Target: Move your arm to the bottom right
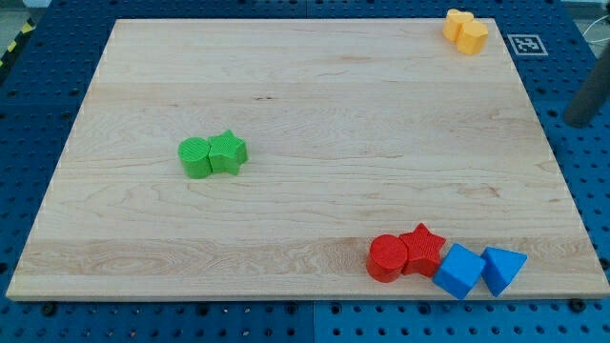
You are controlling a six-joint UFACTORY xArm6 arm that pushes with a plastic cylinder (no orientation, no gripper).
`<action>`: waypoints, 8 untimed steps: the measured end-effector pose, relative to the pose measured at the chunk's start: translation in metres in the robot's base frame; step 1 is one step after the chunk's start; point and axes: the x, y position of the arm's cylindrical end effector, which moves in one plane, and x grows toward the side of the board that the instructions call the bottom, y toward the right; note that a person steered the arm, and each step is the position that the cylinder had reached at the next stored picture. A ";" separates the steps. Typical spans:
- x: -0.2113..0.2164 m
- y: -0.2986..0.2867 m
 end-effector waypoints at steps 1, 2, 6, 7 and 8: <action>0.004 0.001; 0.004 0.000; 0.083 -0.002; 0.123 -0.007; 0.156 -0.007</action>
